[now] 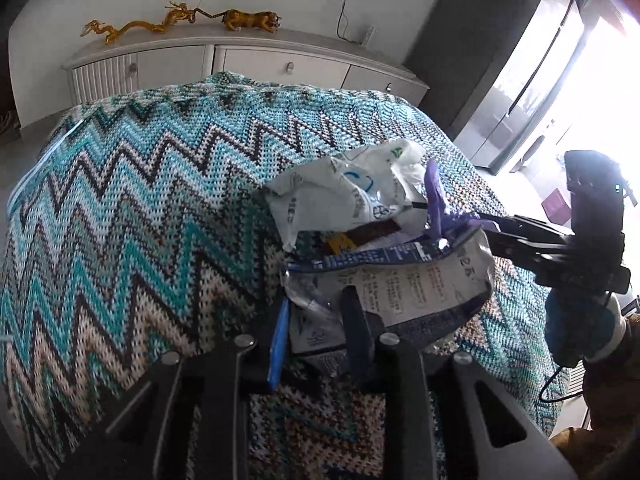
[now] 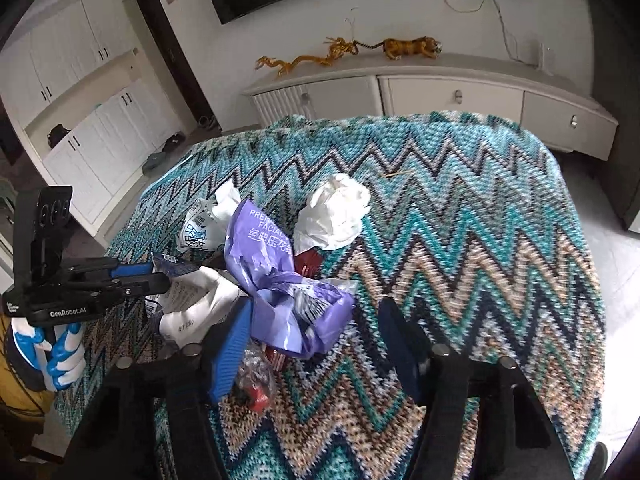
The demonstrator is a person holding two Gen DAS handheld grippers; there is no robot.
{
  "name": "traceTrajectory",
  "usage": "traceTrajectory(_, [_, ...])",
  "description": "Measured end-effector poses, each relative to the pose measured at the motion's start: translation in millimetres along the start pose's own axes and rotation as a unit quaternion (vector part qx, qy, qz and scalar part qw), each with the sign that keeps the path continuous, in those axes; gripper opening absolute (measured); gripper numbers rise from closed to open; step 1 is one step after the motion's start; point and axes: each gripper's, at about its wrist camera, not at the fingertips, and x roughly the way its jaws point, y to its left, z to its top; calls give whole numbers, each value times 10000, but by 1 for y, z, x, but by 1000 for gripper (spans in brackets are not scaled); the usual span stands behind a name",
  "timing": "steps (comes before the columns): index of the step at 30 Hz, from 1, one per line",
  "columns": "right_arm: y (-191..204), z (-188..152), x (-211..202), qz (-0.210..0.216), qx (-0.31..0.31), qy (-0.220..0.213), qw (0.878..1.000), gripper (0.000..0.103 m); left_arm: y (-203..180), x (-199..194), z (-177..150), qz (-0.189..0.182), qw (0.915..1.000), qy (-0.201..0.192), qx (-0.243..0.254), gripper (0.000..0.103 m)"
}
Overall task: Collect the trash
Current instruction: 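Grasp a blue-white printed packet with the left gripper while the right grasps a purple wrapper, then carry both items over the bin and open both grippers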
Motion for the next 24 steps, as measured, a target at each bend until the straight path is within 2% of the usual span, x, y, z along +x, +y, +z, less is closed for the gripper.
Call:
traceTrajectory(2, [1,-1,3,6,-30,16,10000,42,-1,-2,-3,-21,10000,-11,-97,20])
traceTrajectory(5, [1,-4,-3,87,-23,-75,9999,37,-6,-9,-10,36,9998,-68,-201,16])
traceTrajectory(11, [0,-13,-39,-8,-27,-337,9994,36,-11,-28,-18,195,9987,-296,-359,15])
traceTrajectory(16, [-2,-25,-76,-89,46,-607,9981,36,-17,-59,-21,258,9972,-583,-388,11])
traceTrajectory(24, [-12,-54,-140,-203,277,-1079,9936,36,-24,-98,-10,271,9939,-941,-509,11])
